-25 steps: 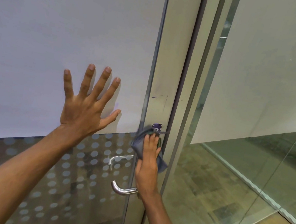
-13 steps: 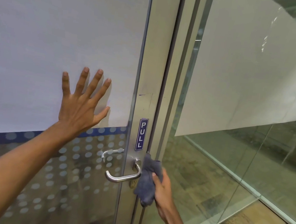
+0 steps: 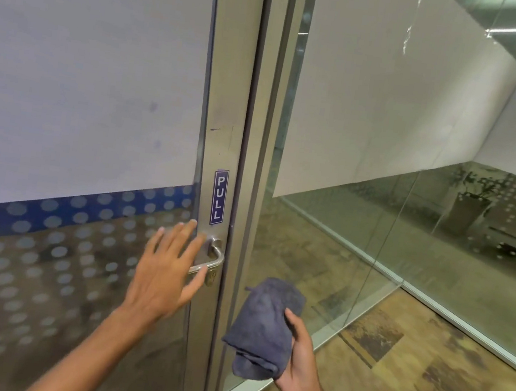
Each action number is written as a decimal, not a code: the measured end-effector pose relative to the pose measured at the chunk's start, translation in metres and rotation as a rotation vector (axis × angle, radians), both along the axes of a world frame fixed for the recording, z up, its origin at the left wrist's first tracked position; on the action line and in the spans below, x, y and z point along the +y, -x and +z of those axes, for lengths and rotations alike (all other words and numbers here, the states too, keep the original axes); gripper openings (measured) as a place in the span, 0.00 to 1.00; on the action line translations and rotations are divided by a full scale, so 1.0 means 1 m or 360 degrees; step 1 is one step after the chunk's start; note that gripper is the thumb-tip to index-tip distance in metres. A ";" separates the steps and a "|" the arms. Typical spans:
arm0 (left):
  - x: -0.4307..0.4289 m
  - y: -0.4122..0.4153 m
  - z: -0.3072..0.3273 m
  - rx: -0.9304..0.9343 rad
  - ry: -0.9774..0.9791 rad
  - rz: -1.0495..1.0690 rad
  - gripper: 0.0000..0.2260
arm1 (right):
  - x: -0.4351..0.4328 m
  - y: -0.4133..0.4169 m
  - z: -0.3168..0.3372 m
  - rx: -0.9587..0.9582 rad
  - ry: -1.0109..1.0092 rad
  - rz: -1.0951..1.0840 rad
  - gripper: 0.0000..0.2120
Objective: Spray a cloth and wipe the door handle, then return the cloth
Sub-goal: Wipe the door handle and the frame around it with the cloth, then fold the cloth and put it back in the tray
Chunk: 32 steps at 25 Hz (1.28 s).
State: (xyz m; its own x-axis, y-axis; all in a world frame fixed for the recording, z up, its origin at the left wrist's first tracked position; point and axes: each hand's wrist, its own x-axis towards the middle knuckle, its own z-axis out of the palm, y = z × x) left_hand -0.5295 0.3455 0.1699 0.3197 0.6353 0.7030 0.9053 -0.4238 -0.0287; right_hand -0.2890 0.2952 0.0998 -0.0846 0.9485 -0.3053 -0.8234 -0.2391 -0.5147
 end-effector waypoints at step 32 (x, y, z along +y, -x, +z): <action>-0.494 -0.644 -0.023 -0.0575 0.2680 -0.2062 0.13 | -0.583 -0.410 -0.016 -0.0692 0.0311 -0.1978 0.15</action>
State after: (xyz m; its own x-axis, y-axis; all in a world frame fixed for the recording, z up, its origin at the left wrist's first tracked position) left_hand 0.1142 -0.1480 0.1469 0.9882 0.1499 -0.0305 0.0426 -0.0777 0.9961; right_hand 0.1209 -0.2877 0.0835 0.9384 0.2618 -0.2257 -0.3252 0.4473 -0.8332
